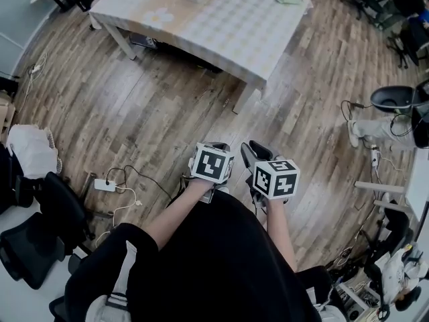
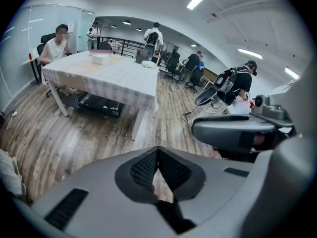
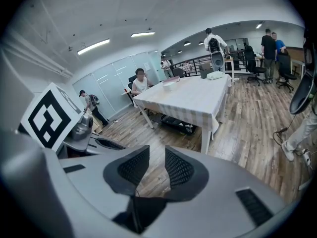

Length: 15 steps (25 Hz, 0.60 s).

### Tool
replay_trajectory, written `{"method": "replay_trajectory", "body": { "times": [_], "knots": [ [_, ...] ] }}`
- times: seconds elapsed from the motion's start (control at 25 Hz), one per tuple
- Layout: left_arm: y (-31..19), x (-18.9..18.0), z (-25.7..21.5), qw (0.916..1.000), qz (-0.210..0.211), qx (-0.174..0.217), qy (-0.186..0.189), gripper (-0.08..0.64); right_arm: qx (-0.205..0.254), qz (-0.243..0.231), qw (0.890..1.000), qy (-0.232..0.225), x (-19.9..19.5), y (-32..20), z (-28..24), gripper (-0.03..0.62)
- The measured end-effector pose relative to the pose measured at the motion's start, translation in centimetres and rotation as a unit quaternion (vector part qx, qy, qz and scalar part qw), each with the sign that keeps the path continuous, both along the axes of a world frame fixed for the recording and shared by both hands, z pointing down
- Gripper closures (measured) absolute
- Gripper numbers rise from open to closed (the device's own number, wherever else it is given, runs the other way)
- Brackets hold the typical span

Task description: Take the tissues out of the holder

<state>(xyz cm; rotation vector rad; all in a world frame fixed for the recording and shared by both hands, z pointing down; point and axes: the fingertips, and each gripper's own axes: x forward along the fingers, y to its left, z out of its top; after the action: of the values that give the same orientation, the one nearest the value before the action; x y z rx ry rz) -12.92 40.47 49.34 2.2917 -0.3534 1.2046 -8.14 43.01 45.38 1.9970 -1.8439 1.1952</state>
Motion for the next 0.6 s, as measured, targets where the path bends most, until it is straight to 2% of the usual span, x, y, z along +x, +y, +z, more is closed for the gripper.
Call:
{"method": "replay_trajectory", "body": {
  "times": [0.2,0.6],
  "knots": [
    [-2.9,1.4,-0.3,0.9999,-0.008,-0.005,0.005,0.552,0.004,-0.015,1.0,0.005,1.4,-3.2,-0.8,0.476],
    [-10.7,2.3,-0.5,0.9995,-0.027,-0.003,0.016,0.552,-0.002,-0.034,0.999,0.004,1.7,-10.6,-0.7,0.476]
  ]
}}
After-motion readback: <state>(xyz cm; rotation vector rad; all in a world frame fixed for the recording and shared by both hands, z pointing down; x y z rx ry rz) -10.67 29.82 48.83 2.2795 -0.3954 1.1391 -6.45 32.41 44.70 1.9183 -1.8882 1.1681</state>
